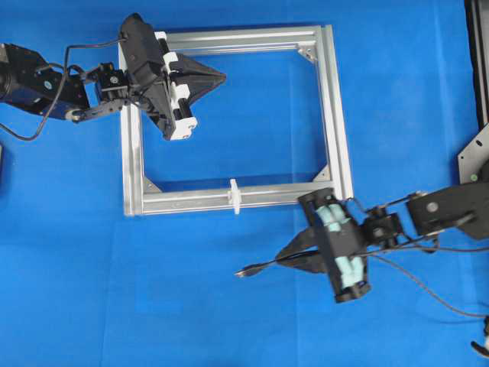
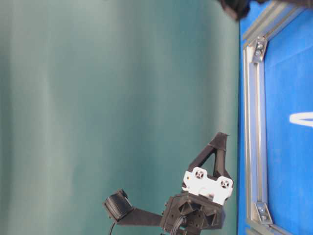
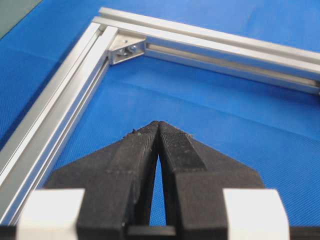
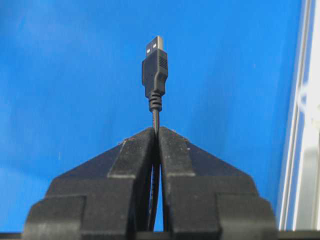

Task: Insert the wire through the string loop located in the center.
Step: 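Carry the cable plug toward the white zip-tie loop on the frame, then push the USB plug leftward through the white zip-tie loop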

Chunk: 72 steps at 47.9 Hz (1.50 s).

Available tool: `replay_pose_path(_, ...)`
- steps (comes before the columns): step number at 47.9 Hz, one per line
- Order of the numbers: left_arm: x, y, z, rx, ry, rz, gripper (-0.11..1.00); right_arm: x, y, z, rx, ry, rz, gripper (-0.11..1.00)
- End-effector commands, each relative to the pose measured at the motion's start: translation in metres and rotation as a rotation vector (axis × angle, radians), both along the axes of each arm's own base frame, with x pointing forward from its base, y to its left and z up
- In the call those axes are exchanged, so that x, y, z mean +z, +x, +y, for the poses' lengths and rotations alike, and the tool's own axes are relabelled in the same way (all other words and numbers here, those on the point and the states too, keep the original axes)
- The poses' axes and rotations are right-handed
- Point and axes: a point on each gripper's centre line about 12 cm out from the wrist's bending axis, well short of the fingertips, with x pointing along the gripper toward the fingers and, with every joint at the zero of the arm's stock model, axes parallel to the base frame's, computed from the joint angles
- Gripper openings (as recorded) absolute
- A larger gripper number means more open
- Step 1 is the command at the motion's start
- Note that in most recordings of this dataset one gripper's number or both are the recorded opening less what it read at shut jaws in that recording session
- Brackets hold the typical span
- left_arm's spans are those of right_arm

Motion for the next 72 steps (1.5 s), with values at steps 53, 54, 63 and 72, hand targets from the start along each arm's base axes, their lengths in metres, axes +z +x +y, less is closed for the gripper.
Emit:
replay_pose_path(53,0.014,0.003,-0.003,-0.012,0.016,-0.04,0.0,0.01,-0.004,-0.081,-0.234,0.005,-0.032,-0.02)
replay_pose_path(54,0.014,0.003,-0.003,-0.011,0.016,-0.04,0.0,0.01,-0.004,-0.083,-0.24,0.005,-0.032,-0.02)
replay_pose_path(63,0.014,0.003,-0.003,-0.013,0.016,-0.04,0.0,0.01,-0.004,-0.091,-0.266,0.005,-0.032,-0.02)
replay_pose_path(72,0.014,0.003,-0.003,-0.012,0.017,-0.038,0.0,0.01,-0.004,-0.094,-0.276,0.005,-0.032,-0.02)
